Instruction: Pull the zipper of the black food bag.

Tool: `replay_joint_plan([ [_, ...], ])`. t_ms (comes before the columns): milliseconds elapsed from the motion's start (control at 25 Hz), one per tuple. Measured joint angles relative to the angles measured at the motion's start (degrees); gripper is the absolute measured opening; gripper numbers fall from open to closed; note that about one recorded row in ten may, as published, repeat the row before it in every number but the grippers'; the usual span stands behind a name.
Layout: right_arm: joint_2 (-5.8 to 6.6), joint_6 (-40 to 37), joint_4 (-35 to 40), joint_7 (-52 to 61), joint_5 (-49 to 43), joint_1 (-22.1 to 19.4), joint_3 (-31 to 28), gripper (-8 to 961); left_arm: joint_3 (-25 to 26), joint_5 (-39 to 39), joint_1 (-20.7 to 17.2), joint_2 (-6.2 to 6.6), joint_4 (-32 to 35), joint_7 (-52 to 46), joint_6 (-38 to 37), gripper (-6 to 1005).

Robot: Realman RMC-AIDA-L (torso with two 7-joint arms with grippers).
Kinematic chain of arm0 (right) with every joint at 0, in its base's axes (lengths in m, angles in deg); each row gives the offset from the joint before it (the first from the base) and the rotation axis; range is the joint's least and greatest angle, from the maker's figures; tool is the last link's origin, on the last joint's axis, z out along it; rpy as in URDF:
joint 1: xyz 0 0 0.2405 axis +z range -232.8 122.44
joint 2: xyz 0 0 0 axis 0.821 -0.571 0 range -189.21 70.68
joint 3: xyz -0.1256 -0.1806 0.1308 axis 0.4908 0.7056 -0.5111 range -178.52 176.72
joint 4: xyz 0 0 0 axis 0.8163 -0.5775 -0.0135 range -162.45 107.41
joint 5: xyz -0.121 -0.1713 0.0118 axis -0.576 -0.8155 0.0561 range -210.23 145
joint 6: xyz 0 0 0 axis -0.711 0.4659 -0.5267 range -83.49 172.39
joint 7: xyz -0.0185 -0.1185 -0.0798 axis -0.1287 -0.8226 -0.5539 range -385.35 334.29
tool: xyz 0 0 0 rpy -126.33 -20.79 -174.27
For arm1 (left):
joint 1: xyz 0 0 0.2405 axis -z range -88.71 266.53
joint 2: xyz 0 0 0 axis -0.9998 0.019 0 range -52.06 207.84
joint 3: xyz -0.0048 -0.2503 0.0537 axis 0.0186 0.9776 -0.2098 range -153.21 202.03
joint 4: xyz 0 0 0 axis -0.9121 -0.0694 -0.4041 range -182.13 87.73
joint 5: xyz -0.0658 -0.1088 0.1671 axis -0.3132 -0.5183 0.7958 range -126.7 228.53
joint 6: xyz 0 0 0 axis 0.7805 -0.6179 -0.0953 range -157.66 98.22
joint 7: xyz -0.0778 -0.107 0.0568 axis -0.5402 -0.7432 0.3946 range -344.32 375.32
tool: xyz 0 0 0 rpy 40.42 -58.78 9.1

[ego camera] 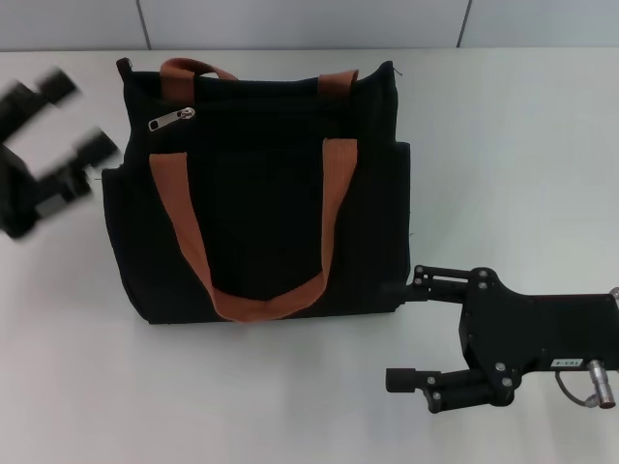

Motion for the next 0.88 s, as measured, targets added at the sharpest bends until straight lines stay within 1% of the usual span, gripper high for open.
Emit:
replay_joint_plan([
  [40,0.00,0.00,0.00,0.00,0.00,0.00,0.00,813,0.00,0.00,0.00,0.00,0.00,0.00,0.00,828],
  [80,0.00,-0.04,0.00,0.00,-0.01,-0.02,-0.02,813,0.62,0.01,0.05,0.36,-0.02,0.00,1.74,828],
  [160,0.00,-0.10,0.00,0.00,-0.01,-0.07,-0.08,813,1.31,0.03,0.15,1.15,-0.03,0.13,6.59,828],
  [200,0.00,-0.12,0.00,0.00,-0.02,-0.10,-0.11,813,0.89,0.52,0.21,1.60,0.41,0.53,12.12,828],
  [240,0.00,-0.12,0.00,0.00,-0.02,-0.10,-0.11,813,0.89,0.52,0.21,1.60,0.41,0.53,12.12,828],
  [280,0.00,-0.13,0.00,0.00,-0.01,-0.10,-0.07,813,-0.57,2.25,0.42,2.01,0.81,0.76,16.22,828],
  [320,0.00,-0.14,0.00,0.00,-0.02,-0.10,-0.03,813,-0.57,2.25,0.42,2.01,0.81,0.76,16.22,828],
  [480,0.00,-0.16,0.00,0.00,-0.03,-0.12,-0.10,813,-4.69,6.94,1.48,3.06,0.92,1.13,19.94,827],
  [560,0.00,-0.17,0.00,0.00,-0.04,-0.13,-0.13,813,-6.08,9.07,2.18,2.97,0.85,1.97,21.06,827],
  [600,0.00,-0.17,0.00,0.00,-0.06,-0.13,-0.13,813,-6.67,10.42,2.86,2.42,0.86,2.51,22.14,827],
  [640,0.00,-0.17,0.00,0.00,-0.06,-0.13,-0.13,813,-6.67,10.42,2.86,2.42,0.86,2.51,22.14,827],
  [760,0.00,-0.16,0.00,0.00,-0.08,-0.13,-0.12,814,-6.64,11.15,3.72,1.45,1.01,3.47,24.48,827],
  [800,0.00,-0.17,0.00,0.00,-0.09,-0.13,-0.10,814,-6.18,10.72,4.06,0.89,1.08,4.95,25.93,827],
  [880,0.00,-0.17,0.00,0.00,-0.10,-0.13,-0.10,814,-5.94,10.19,4.26,0.69,1.11,6.17,26.50,827],
])
